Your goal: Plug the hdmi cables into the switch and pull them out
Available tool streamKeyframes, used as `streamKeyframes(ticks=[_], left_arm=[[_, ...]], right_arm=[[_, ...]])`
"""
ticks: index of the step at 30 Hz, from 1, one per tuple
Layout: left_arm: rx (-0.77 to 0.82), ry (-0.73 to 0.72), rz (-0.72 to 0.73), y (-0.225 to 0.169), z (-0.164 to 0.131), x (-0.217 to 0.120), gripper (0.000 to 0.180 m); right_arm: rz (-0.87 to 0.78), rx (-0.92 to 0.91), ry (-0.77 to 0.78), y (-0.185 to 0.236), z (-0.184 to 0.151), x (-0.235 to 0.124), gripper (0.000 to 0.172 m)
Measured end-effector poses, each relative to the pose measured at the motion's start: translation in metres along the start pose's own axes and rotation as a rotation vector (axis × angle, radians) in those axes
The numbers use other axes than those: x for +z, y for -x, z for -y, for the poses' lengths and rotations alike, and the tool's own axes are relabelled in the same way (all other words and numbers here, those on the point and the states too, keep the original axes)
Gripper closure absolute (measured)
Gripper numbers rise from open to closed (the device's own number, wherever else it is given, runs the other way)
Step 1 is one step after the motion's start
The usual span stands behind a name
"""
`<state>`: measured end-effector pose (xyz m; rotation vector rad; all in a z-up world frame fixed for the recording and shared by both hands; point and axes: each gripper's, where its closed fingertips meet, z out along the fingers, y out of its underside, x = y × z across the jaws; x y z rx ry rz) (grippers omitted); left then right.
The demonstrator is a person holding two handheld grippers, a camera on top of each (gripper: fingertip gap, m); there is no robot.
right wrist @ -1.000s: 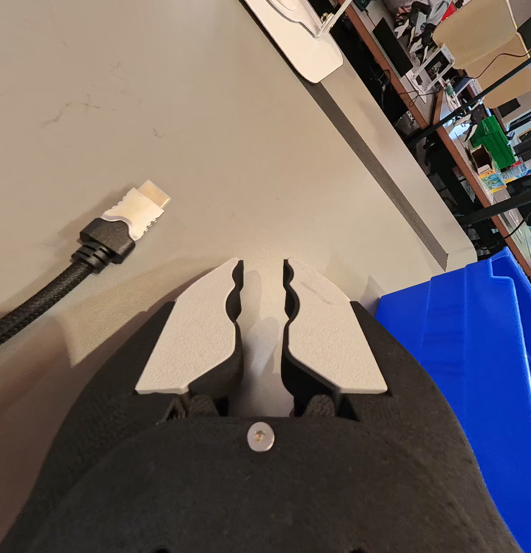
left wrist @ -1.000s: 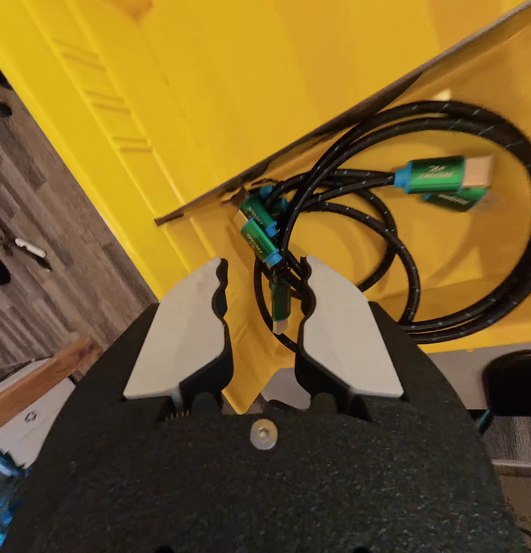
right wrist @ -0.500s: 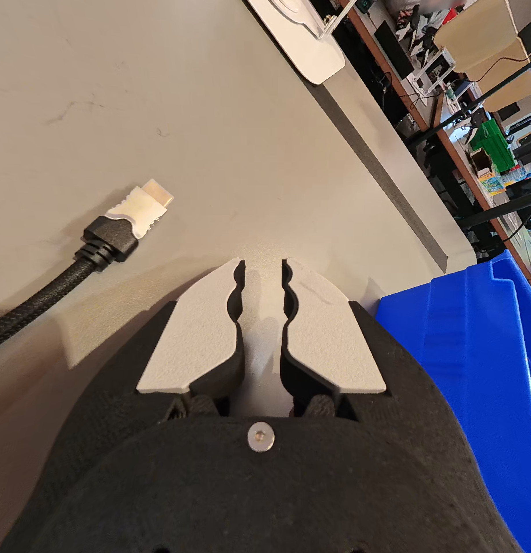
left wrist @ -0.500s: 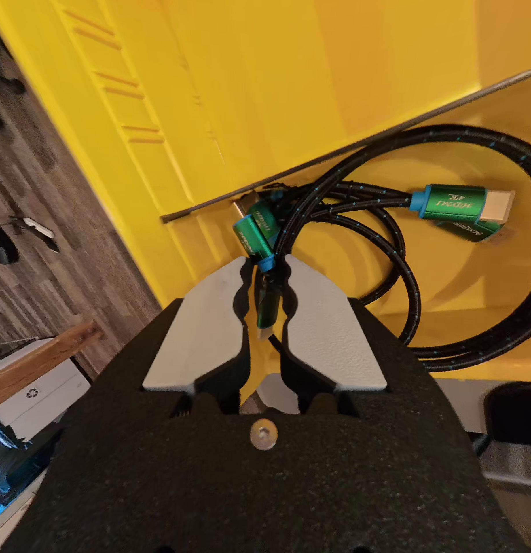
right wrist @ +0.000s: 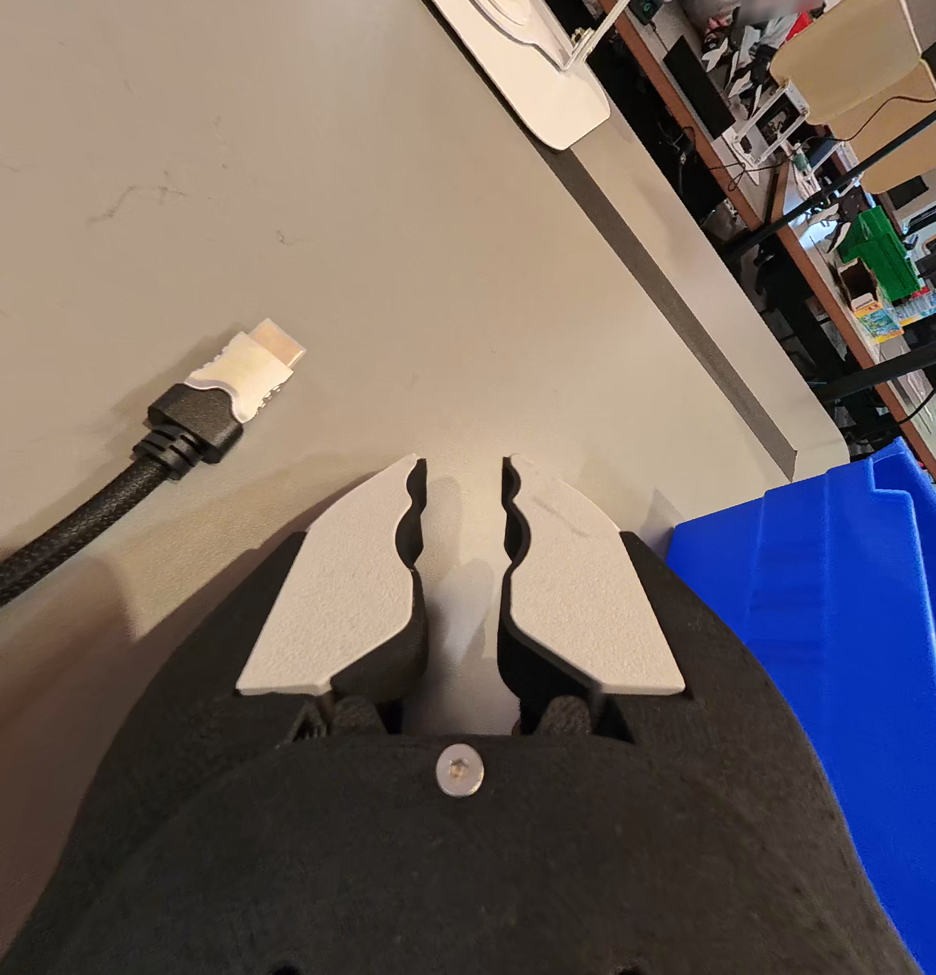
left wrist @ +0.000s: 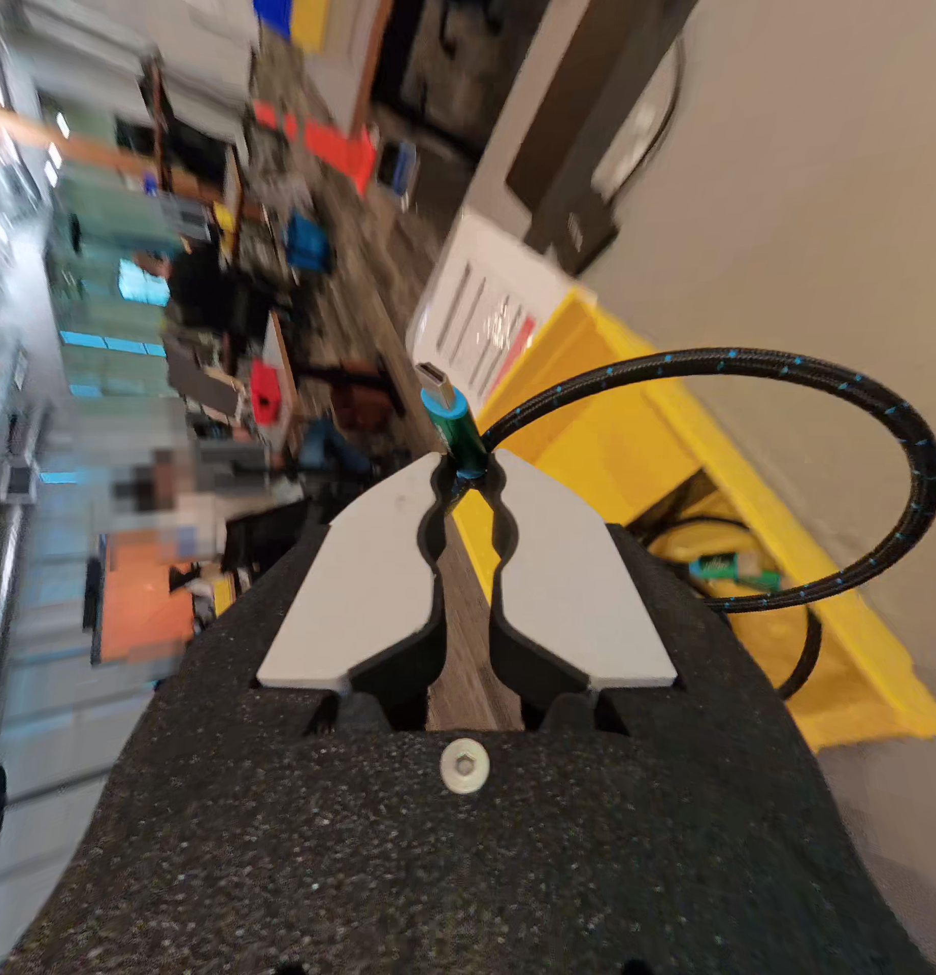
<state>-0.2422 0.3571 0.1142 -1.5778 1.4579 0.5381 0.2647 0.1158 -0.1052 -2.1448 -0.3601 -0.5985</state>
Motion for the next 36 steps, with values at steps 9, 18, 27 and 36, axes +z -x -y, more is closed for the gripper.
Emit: streamKeyframes(ticks=[9, 18, 27, 36], left_arm=[[0.308, -0.355, -0.111, -0.117, 0.145, 0.012, 0.168], [0.459, -0.415, -0.363, -0.247, 0.160, 0.059, 0.170], [0.380, -0.440, -0.455, -0.278, 0.140, 0.094, 0.170], [0.162, -0.511, -0.603, -0.282, 0.138, 0.082, 0.163]], right_arm=[[0.035, 0.053, -0.024, -0.001, 0.005, -0.006, 0.137], [0.190, 0.049, -0.184, 0.020, 0.085, -0.040, 0.137], [0.514, -0.062, -0.337, 0.105, 0.195, -0.105, 0.136], [0.687, -0.449, -0.019, 0.184, 0.147, -0.103, 0.129]])
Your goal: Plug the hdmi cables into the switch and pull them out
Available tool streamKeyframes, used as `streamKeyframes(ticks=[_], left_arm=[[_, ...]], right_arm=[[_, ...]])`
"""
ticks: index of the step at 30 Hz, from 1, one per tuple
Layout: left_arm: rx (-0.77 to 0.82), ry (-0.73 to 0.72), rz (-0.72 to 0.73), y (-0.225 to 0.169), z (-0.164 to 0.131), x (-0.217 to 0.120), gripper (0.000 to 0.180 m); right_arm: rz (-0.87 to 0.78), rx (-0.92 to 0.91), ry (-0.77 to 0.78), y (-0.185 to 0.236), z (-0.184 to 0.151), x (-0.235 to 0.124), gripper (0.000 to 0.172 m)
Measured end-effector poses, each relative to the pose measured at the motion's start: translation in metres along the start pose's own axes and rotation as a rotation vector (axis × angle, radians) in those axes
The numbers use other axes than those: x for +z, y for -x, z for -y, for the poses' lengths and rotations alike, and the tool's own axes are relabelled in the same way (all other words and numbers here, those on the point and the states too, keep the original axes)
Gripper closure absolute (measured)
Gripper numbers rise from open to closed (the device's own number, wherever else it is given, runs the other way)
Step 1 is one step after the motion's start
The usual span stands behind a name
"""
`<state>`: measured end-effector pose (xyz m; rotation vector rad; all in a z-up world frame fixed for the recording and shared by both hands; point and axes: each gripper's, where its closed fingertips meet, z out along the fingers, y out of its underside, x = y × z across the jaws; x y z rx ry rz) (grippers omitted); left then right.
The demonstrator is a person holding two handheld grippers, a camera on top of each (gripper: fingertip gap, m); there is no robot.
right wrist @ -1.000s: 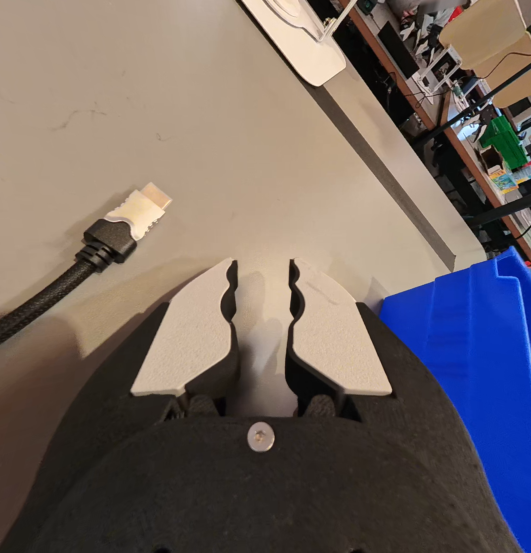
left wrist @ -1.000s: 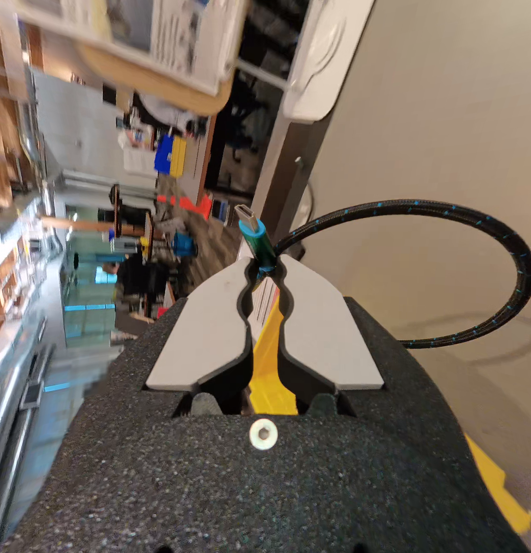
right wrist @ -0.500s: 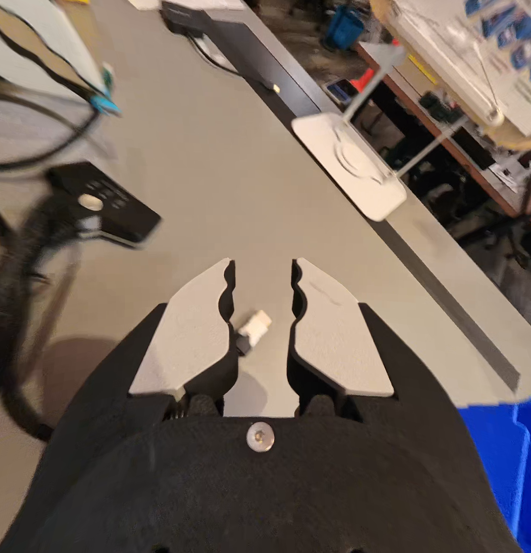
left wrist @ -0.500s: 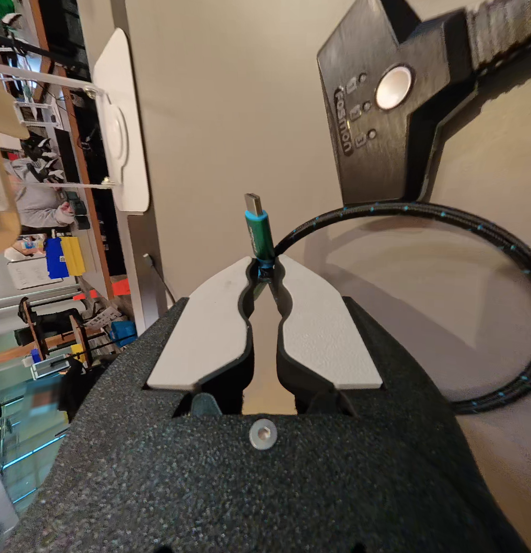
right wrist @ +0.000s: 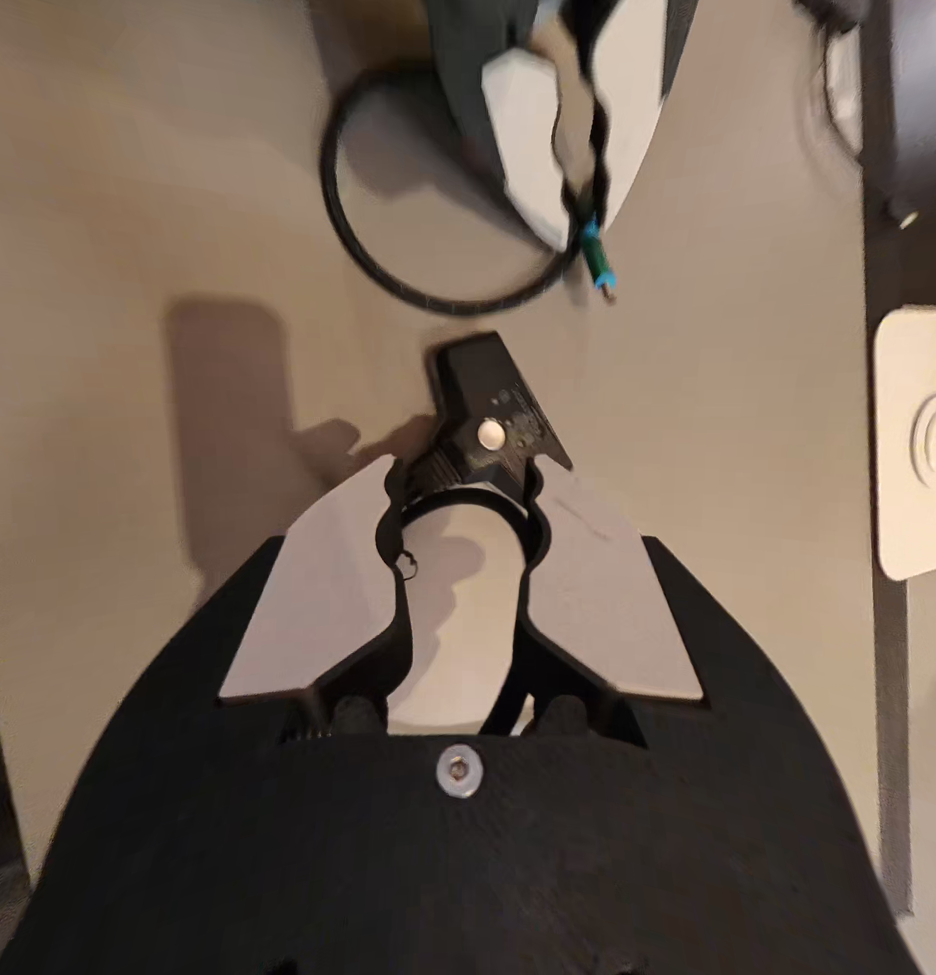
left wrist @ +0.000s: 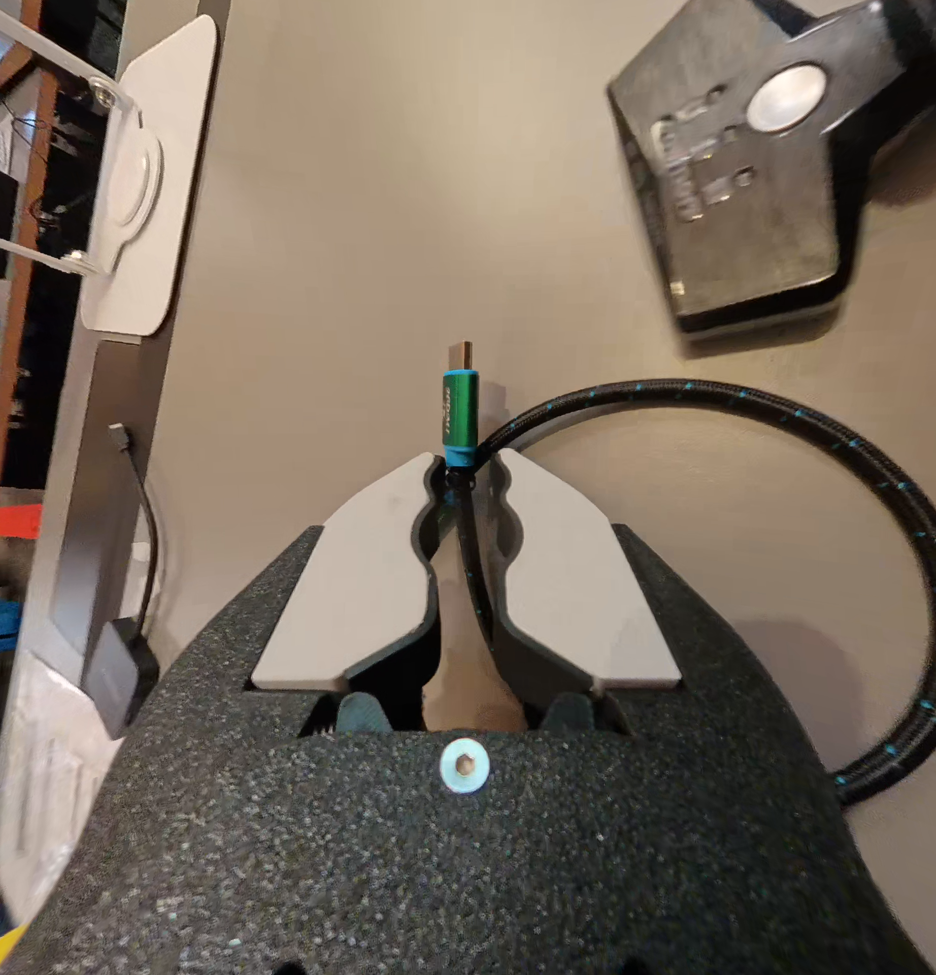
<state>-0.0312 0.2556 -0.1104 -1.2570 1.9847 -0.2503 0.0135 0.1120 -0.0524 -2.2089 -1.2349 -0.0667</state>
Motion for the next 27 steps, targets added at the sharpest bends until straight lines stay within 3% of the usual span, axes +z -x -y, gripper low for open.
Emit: streamKeyframes(ticks=[9, 13, 16, 19, 23, 27], left_arm=[[-0.149, -0.043, -0.147, -0.009, 0.008, -0.009, 0.146], [-0.228, 0.006, -0.191, 0.004, 0.004, -0.002, 0.138], [-0.225, 0.081, -0.231, 0.006, -0.001, 0.012, 0.135], [-0.198, 0.076, -0.265, -0.001, 0.004, 0.018, 0.154], [-0.050, 0.012, -0.148, 0.002, 0.010, 0.018, 0.168], [0.111, -0.048, -0.051, -0.007, 0.020, 0.016, 0.170]], right_arm=[[0.005, -0.207, 0.181, -0.030, -0.070, -0.032, 0.118], [-0.062, -0.163, 0.090, -0.042, -0.045, -0.049, 0.120], [-0.089, -0.133, 0.050, -0.043, -0.026, -0.037, 0.120], [-0.110, -0.075, 0.028, -0.042, -0.013, -0.019, 0.120], [-0.205, 0.003, 0.009, -0.042, 0.004, -0.002, 0.121], [-0.420, -0.079, 0.052, -0.056, 0.012, 0.014, 0.121]])
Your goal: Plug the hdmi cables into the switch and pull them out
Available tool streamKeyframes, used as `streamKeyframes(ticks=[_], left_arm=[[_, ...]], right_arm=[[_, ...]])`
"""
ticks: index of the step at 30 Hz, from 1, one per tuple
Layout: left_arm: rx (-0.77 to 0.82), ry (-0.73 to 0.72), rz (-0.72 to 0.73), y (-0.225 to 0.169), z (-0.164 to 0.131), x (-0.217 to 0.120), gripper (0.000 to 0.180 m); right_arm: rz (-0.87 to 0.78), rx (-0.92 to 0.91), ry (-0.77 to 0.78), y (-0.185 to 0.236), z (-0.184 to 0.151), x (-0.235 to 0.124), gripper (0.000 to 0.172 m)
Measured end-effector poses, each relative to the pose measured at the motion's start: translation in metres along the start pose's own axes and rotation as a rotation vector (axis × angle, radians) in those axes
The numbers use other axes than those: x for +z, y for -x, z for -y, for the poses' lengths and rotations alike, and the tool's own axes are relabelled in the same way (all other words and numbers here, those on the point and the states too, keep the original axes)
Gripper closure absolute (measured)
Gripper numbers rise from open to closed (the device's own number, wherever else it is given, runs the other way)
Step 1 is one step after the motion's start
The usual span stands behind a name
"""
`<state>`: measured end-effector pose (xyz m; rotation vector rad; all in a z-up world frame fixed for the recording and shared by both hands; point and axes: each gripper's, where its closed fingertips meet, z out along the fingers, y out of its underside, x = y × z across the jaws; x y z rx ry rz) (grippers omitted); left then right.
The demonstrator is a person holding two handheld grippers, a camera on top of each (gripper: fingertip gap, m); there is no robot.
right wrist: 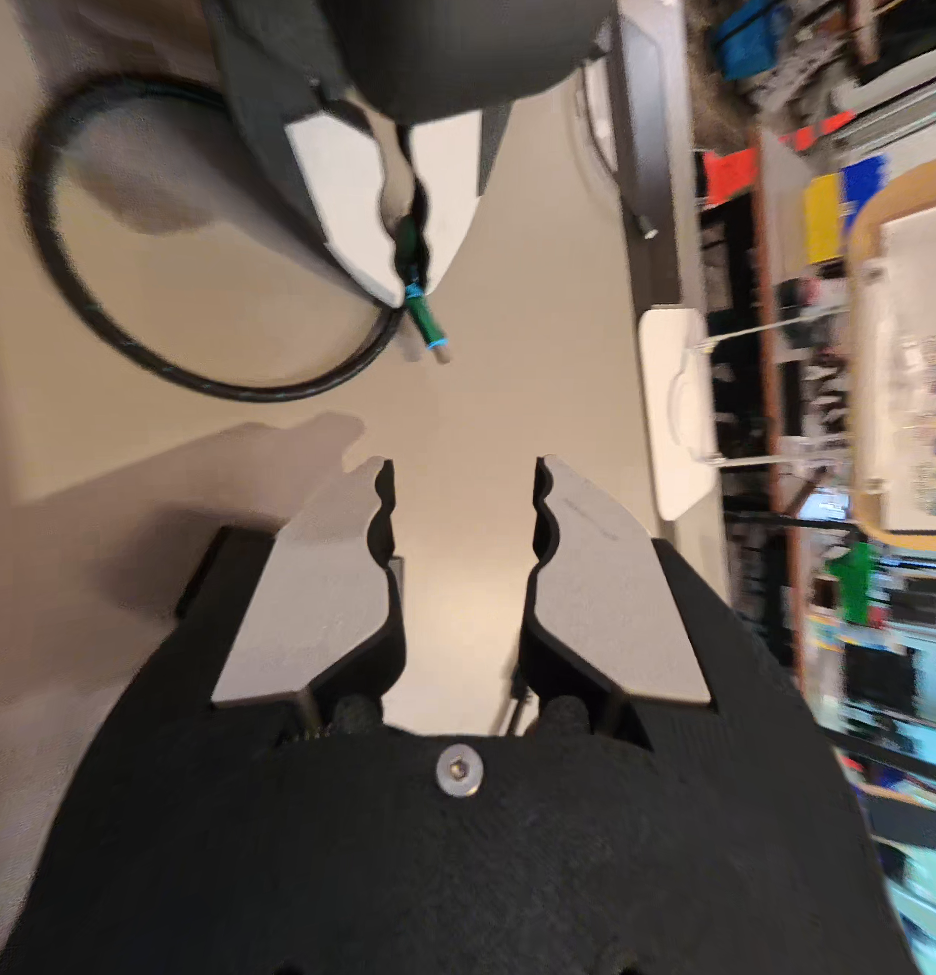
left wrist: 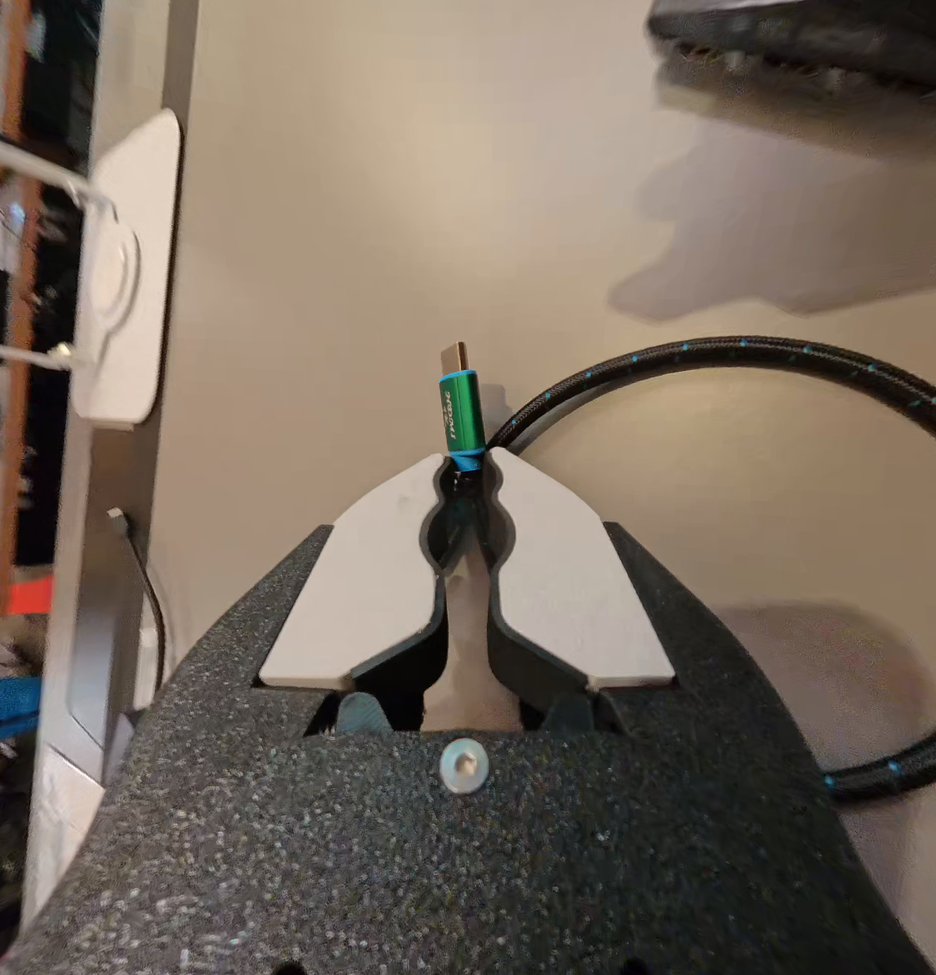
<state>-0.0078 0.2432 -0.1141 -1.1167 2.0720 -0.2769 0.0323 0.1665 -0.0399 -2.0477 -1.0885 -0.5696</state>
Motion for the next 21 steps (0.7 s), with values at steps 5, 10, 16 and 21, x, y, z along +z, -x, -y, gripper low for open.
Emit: streamKeyframes(ticks=[5, 10, 16, 21], left_arm=[[0.117, -0.146, 0.033, -0.015, 0.028, -0.006, 0.170], [0.214, -0.277, 0.070, -0.020, 0.050, -0.021, 0.170], [0.242, -0.322, 0.049, -0.030, 0.061, -0.024, 0.170], [0.124, -0.390, -0.047, -0.033, 0.065, -0.031, 0.168]], right_arm=[[-0.191, -0.289, 0.042, 0.004, -0.008, 0.028, 0.120], [-0.264, -0.450, -0.005, 0.008, -0.010, 0.032, 0.119], [-0.320, -0.563, -0.191, 0.020, 0.003, 0.024, 0.149], [-0.380, -0.644, -0.274, 0.023, 0.003, 0.022, 0.161]])
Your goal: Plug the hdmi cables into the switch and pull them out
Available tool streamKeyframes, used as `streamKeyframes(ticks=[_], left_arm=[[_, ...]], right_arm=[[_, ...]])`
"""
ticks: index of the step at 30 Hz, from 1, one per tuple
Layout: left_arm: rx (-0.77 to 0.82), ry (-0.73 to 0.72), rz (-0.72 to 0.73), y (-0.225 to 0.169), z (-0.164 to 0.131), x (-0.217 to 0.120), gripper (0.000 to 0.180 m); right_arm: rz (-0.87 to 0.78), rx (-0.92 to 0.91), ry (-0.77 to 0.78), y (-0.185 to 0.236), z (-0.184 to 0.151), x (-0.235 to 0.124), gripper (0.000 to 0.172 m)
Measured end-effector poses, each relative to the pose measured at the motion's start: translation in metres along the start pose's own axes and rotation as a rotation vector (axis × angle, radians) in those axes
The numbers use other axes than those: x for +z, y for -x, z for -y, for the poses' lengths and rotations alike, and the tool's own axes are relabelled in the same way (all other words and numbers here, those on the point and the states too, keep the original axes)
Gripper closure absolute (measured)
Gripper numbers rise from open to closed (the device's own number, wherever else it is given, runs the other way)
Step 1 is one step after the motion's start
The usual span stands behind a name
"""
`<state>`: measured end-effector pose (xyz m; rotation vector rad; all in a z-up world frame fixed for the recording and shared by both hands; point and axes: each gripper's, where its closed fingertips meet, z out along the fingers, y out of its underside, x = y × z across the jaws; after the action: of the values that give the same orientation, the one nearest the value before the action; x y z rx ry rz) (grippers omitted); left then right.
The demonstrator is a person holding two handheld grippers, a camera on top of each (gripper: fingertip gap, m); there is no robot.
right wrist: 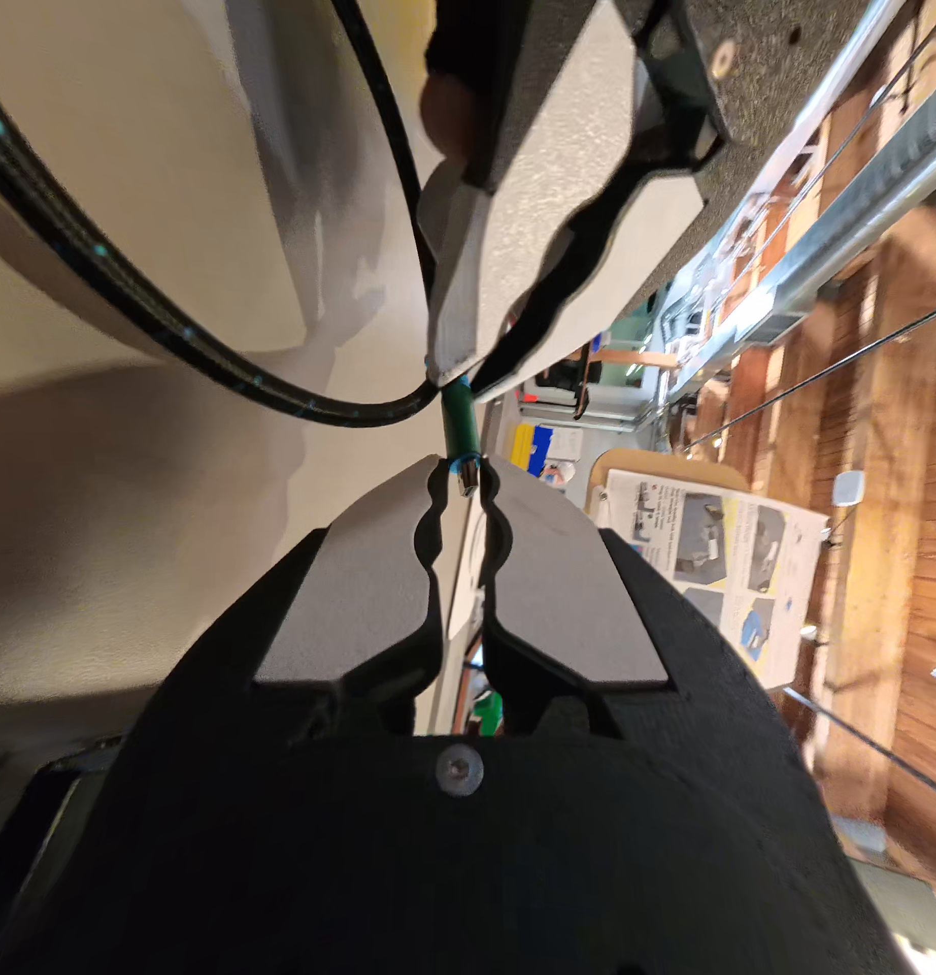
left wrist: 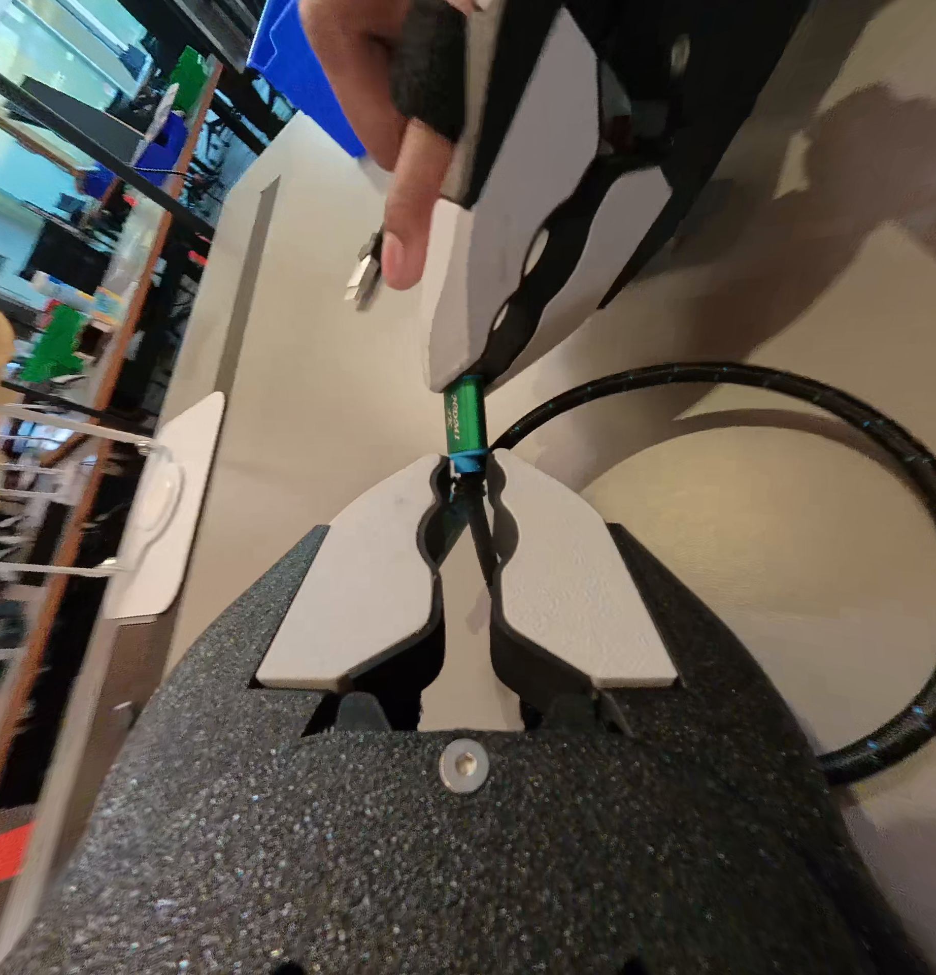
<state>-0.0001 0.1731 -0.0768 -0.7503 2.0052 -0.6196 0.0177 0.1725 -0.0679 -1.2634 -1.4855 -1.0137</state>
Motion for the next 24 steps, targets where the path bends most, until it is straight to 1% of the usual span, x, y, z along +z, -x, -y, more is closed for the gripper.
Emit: streamKeyframes(ticks=[3, 6, 8, 12, 19, 24], left_arm=[[-0.135, -0.061, -0.080, -0.001, 0.010, -0.008, 0.155], [-0.296, -0.087, -0.183, -0.006, 0.016, -0.012, 0.141], [-0.369, -0.087, -0.227, -0.009, 0.017, -0.011, 0.138], [-0.415, -0.060, -0.228, -0.009, 0.012, -0.006, 0.147], [-0.490, -0.055, -0.273, -0.016, 0.011, -0.005, 0.147], [-0.486, -0.066, -0.289, -0.017, 0.009, -0.009, 0.150]], right_arm=[[-0.052, -0.072, -0.051, -0.001, 0.004, -0.003, 0.161], [-0.107, -0.134, -0.078, -0.002, 0.008, -0.006, 0.161], [-0.149, -0.165, -0.098, -0.005, 0.014, -0.008, 0.161], [-0.200, -0.204, -0.121, -0.008, 0.021, -0.011, 0.160], [-0.219, -0.224, -0.129, -0.006, 0.021, -0.011, 0.160], [-0.218, -0.212, -0.126, -0.006, 0.020, -0.014, 0.161]])
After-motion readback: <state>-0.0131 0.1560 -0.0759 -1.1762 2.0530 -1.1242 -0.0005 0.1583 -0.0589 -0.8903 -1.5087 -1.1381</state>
